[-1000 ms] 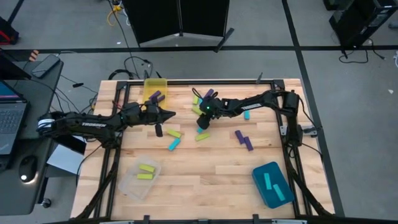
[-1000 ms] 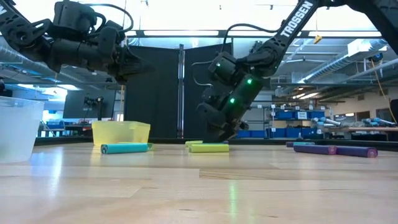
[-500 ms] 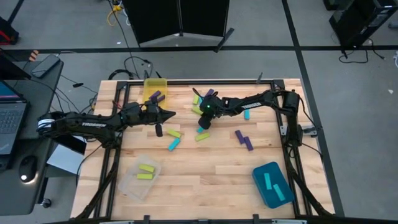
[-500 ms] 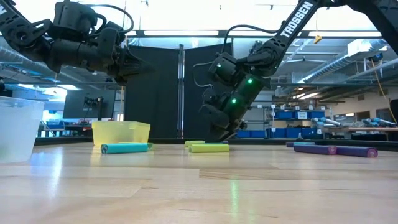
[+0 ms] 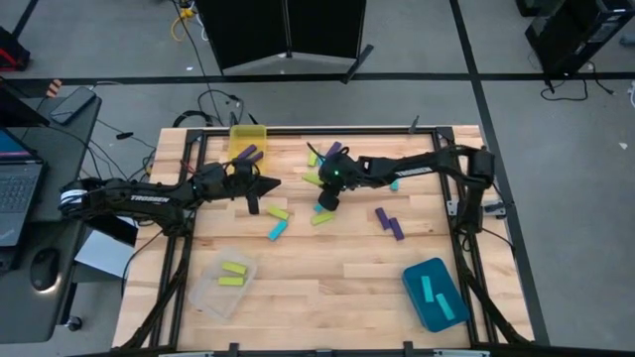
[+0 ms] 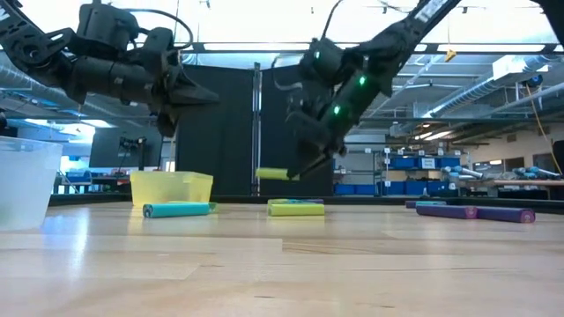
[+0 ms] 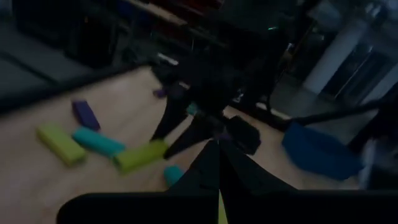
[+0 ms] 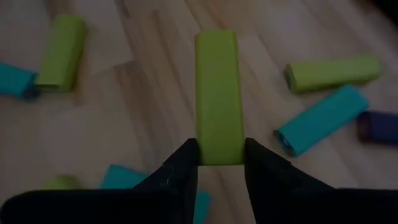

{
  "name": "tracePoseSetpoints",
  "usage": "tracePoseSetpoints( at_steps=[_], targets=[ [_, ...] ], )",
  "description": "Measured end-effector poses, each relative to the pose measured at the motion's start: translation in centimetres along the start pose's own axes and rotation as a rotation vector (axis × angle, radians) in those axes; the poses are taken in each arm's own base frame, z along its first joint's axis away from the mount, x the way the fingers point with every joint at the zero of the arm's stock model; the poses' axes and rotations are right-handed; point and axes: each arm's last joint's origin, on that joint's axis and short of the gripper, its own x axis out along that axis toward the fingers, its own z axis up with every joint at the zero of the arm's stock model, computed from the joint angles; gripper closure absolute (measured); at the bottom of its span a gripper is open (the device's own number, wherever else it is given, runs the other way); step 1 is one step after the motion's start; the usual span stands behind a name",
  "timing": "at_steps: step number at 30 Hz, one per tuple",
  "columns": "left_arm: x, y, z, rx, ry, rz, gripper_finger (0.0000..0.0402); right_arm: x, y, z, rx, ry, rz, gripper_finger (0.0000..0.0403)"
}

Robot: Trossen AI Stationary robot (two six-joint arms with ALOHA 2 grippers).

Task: Sort blocks
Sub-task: Put the green block into the transparent bin

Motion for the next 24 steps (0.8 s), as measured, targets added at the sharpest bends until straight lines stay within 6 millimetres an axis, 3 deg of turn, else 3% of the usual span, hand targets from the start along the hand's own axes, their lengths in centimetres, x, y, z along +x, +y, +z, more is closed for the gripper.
tracePoseSetpoints(
  at_steps=[6,11,16,24],
  targets=[
    [0.0,0.2,-0.6,-0.224,0.069,0.007,0.0374,-3.4,3.2,1.1,-0.098,-0.092,0.006,0.029],
    [0.0,0.3,-0.9,-0.385,0.106,0.021,0.0323,-5.3,5.8,1.2,-0.149,-0.144,0.027,0.029],
    [0.2,-0.2,-0.5,-0.426,0.069,-0.024,0.0263,-5.8,7.3,0.8,-0.18,-0.152,0.049,0.029],
    [2.3,-0.5,-1.6,-0.508,0.206,-0.077,0.0203,-6.0,8.1,0.6,-0.207,-0.162,0.063,0.029]
  ],
)
